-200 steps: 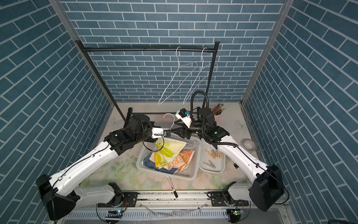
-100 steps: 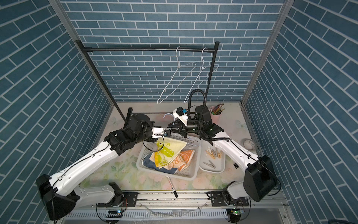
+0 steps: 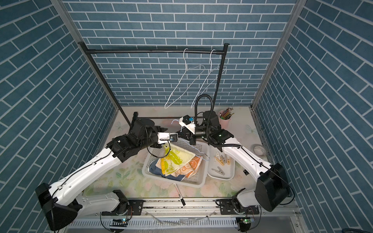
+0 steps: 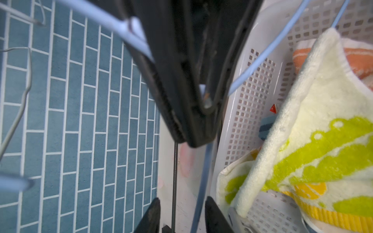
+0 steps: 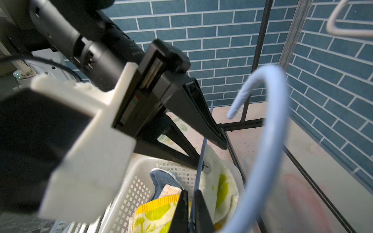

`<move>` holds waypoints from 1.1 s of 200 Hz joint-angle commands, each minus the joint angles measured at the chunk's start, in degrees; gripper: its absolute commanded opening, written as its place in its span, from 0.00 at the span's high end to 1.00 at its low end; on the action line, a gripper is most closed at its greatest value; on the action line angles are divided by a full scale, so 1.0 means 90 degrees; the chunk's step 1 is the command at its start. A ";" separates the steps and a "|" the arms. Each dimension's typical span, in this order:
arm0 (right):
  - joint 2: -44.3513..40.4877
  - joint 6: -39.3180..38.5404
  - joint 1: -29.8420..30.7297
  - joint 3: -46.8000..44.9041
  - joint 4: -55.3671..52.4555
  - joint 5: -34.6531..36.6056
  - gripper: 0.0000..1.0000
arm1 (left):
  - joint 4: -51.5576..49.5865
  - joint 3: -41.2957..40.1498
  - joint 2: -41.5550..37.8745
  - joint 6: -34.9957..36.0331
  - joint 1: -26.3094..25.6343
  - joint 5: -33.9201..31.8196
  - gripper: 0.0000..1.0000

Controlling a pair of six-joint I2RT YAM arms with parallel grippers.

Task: Remove the clothespins securing towels to the hanger
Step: Remove the clothespin from the hanger.

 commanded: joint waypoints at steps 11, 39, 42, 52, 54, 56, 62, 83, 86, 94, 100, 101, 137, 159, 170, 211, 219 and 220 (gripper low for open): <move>-0.0459 -0.1269 0.0038 0.0072 -0.0145 0.0403 1.00 | -0.0395 0.0143 -0.0610 -0.0314 0.0026 0.0316 0.48; -0.0796 -0.2474 0.0245 -0.0156 -0.0419 0.1093 1.00 | -0.0739 0.0086 -0.1124 -0.0509 0.0188 0.0471 0.42; -0.0838 -0.2628 0.0284 -0.0187 -0.0454 0.1211 1.00 | -0.0765 0.0073 -0.1172 -0.0526 0.0213 0.0474 0.42; -0.0958 -0.3066 0.0423 -0.0314 -0.0496 0.1546 1.00 | -0.0834 0.0038 -0.1331 -0.0583 0.0316 0.0512 0.41; -0.0982 -0.3139 0.0449 -0.0344 -0.0493 0.1612 1.00 | -0.0845 0.0030 -0.1358 -0.0604 0.0335 0.0521 0.40; -0.1006 -0.3221 0.0470 -0.0378 -0.0492 0.1670 1.00 | -0.0853 0.0020 -0.1380 -0.0622 0.0362 0.0531 0.40; -0.1081 -0.3494 0.0577 -0.0469 -0.0473 0.1872 1.00 | -0.0867 0.0004 -0.1454 -0.0666 0.0446 0.0582 0.40; -0.1266 -0.4239 0.0897 -0.0696 -0.0489 0.2460 1.00 | -0.0959 0.0017 -0.1590 -0.0738 0.0724 0.0756 0.38; -0.1299 -0.4383 0.0966 -0.0749 -0.0491 0.2561 1.00 | -0.0971 0.0026 -0.1599 -0.0741 0.0746 0.0763 0.38; -0.1366 -0.4709 0.1092 -0.0848 -0.0496 0.2783 1.00 | -0.1019 0.0062 -0.1597 -0.0716 0.0831 0.0811 0.37; -0.1425 -0.4927 0.1166 -0.0915 -0.0511 0.2915 1.00 | -0.1077 0.0099 -0.1576 -0.0689 0.0882 0.0846 0.37; -0.1431 -0.4960 0.1181 -0.0929 -0.0511 0.2942 1.00 | -0.1090 0.0102 -0.1570 -0.0691 0.0892 0.0851 0.37; -0.1738 -0.6074 0.1591 -0.1258 -0.0652 0.3730 1.00 | -0.1533 0.0441 -0.1196 -0.0484 0.1050 0.1076 0.35; -0.1876 -0.6559 0.1758 -0.1530 -0.0469 0.4060 1.00 | -0.1693 0.0558 -0.0926 -0.0374 0.1058 0.1202 0.32; -0.1938 -0.6809 0.1859 -0.1644 -0.0379 0.4217 1.00 | -0.1708 0.0600 -0.0822 -0.0318 0.1058 0.1271 0.31; -0.2066 -0.7180 0.2036 -0.1927 -0.0175 0.4482 1.00 | -0.1855 0.0835 -0.0415 -0.0079 0.1068 0.1560 0.28; -0.2071 -0.7192 0.2050 -0.1955 -0.0168 0.4496 1.00 | -0.1956 0.0922 -0.0298 -0.0026 0.1077 0.1583 0.28; -0.2071 -0.7196 0.2058 -0.1952 -0.0159 0.4499 1.00 | -0.1969 0.0933 -0.0291 -0.0022 0.1077 0.1586 0.28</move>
